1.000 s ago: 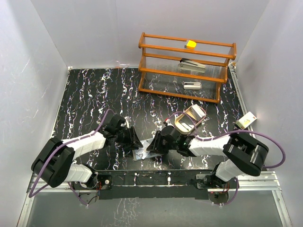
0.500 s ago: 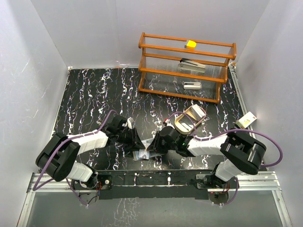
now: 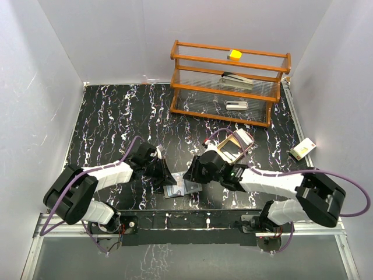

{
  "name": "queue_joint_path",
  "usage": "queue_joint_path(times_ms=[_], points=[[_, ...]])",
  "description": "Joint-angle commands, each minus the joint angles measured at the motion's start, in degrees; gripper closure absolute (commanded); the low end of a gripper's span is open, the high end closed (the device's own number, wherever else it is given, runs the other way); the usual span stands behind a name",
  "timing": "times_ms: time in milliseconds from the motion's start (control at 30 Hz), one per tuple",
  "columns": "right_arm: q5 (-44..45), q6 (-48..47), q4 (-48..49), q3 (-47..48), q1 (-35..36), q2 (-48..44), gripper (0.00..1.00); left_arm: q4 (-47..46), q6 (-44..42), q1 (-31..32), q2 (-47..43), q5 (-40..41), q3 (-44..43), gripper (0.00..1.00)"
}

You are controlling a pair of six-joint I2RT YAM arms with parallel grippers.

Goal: Put the credit cards into the card holder
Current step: Insert the credit card into the card holder.

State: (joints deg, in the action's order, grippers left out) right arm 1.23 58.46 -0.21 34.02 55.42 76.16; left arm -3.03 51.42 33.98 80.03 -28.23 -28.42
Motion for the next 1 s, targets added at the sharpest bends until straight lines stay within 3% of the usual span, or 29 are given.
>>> queue_joint_path(times_ms=[0, 100, 333, 667, 967], points=[[7.69, -7.44, -6.93, 2.8, 0.15, -4.67, 0.66, 0.57, 0.29, 0.28, 0.35, 2.68, 0.79, 0.98], [9.92, -9.27, -8.86, 2.07, -0.88, -5.89, 0.64, -0.28, 1.25, 0.21, 0.55, 2.75, 1.04, 0.99], [5.32, -13.79, -5.65, -0.88, -5.58, -4.52, 0.63, -5.84, 4.2, 0.21, 1.11, 1.71, 3.03, 1.0], [-2.73, -10.67, 2.22, -5.48, -5.87, 0.77, 0.79, -12.8, 6.2, 0.26, 3.38, 1.2, 4.19, 1.0], [-3.58, -8.39, 3.9, -7.83, -5.77, 0.4, 0.84, -16.12, 6.67, 0.21, 4.54, 1.98, 4.65, 1.0]])
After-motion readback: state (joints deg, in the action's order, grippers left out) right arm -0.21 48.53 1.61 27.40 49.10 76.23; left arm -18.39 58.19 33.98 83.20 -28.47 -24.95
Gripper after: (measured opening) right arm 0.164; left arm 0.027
